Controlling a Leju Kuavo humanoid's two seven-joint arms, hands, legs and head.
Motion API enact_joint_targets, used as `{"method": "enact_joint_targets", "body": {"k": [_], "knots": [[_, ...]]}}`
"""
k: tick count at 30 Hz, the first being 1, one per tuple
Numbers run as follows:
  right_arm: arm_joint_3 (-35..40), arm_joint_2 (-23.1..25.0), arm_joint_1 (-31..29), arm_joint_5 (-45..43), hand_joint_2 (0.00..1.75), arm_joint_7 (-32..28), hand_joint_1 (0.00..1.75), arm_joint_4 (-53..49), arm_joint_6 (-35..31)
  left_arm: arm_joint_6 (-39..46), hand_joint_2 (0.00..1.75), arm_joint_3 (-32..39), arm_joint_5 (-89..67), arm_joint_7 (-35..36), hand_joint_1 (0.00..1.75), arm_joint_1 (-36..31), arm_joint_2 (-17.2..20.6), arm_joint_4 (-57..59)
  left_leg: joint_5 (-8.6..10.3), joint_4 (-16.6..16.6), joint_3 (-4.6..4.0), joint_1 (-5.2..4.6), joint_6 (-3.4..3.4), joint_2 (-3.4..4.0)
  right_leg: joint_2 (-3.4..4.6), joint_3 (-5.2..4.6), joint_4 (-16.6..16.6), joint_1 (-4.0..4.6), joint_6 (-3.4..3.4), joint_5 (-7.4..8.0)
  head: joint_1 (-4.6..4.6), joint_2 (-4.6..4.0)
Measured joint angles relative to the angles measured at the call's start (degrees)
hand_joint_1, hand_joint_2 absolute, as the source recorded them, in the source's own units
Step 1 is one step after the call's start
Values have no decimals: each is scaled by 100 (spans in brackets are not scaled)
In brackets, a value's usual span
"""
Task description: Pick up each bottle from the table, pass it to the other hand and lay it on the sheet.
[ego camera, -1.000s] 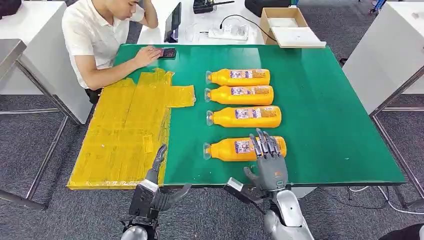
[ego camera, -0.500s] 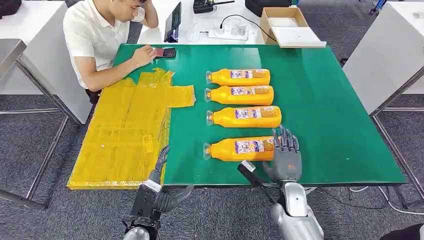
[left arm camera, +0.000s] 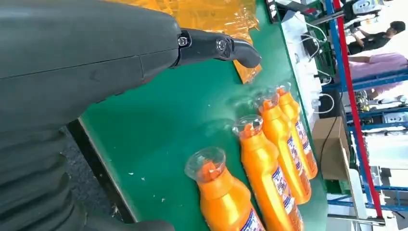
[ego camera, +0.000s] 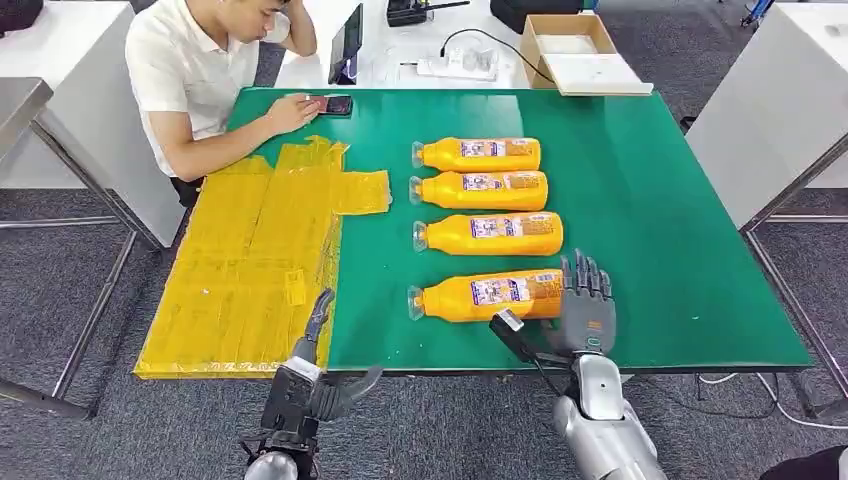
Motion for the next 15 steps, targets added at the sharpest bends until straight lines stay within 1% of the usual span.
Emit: {"method": "enact_joint_targets", "body": {"k": [4,8,15], "knots": [[13,-22,-48,-2,175,-7,0,77,-46,-24,175,2,0,0,0,-3,-11,0,0,0,-1,0,0,0,0,0,0,0,0,0,0,-2],[59,-37,-199,-24,175,-142,0,216,-112,-81,175,2,0,0,0,-29,-13,0,1,0,-1,-1,0,0,0,1,0,-1,0,1,0,0],[135,6,-540,-345,175,-660,0,679,-81,-188,175,-4,0,0,0,-114,-13,2,1,0,0,0,0,0,0,1,1,0,1,1,0,-2]]}}
